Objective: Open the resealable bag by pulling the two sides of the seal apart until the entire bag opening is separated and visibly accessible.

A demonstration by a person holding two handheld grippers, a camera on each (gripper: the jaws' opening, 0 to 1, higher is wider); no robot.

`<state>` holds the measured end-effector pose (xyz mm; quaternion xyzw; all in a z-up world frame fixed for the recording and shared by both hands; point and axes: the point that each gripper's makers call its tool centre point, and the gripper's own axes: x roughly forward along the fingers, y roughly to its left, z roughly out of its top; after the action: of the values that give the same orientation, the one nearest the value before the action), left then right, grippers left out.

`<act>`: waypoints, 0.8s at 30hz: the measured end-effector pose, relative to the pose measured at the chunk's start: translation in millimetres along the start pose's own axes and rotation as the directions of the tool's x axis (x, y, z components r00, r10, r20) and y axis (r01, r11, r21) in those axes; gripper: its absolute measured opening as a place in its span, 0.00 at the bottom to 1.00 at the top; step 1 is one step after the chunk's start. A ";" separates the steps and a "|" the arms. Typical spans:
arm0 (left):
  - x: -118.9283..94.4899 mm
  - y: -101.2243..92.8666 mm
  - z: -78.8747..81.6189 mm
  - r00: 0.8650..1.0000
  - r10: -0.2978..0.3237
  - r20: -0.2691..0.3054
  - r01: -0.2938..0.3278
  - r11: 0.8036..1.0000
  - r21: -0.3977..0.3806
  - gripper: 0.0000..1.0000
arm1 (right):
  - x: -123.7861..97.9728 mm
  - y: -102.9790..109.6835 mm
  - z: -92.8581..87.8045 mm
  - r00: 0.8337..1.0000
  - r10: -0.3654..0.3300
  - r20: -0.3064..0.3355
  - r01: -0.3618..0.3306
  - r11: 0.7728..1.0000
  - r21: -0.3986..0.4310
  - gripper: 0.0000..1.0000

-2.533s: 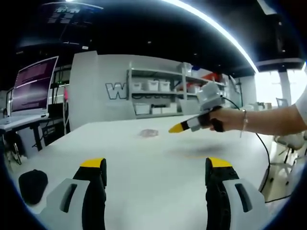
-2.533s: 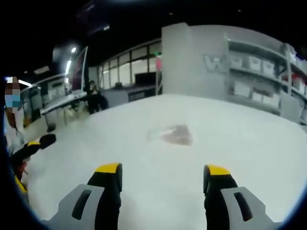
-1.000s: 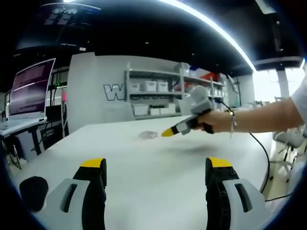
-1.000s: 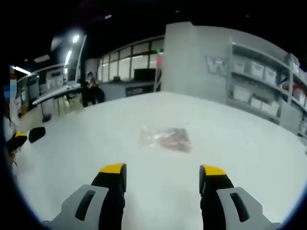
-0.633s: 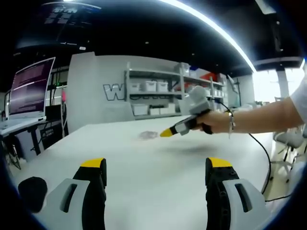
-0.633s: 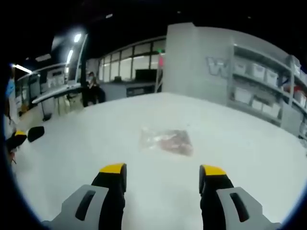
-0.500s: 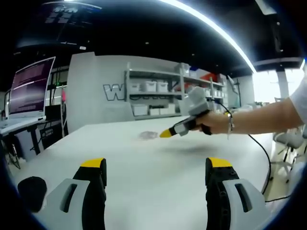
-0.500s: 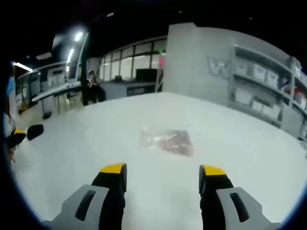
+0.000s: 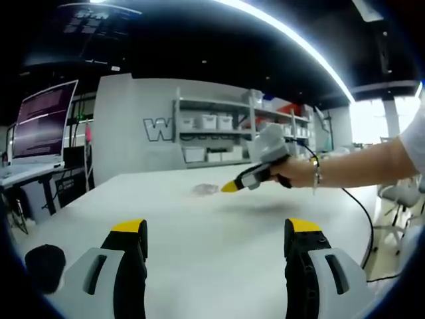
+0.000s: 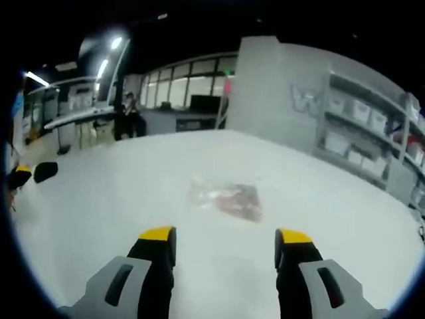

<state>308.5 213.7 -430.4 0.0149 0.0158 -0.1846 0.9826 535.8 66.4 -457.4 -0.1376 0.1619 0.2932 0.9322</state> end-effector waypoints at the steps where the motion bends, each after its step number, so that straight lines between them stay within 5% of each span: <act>1: 0.2 -0.6 -0.4 1.000 -0.001 -0.001 0.001 1.000 -0.002 0.83 | 0.1 -0.1 -0.1 1.000 0.001 0.000 -0.001 1.000 0.000 0.59; 24: 4.4 -3.7 -3.5 1.000 -0.010 -0.004 0.010 1.000 -0.012 0.83 | 14.8 5.3 -4.5 1.000 0.013 -0.020 -0.013 1.000 0.007 0.57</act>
<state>311.1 208.8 -434.1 0.0095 0.0189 -0.1894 0.9817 543.1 76.4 -468.1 -0.1362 0.1731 0.2973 0.9290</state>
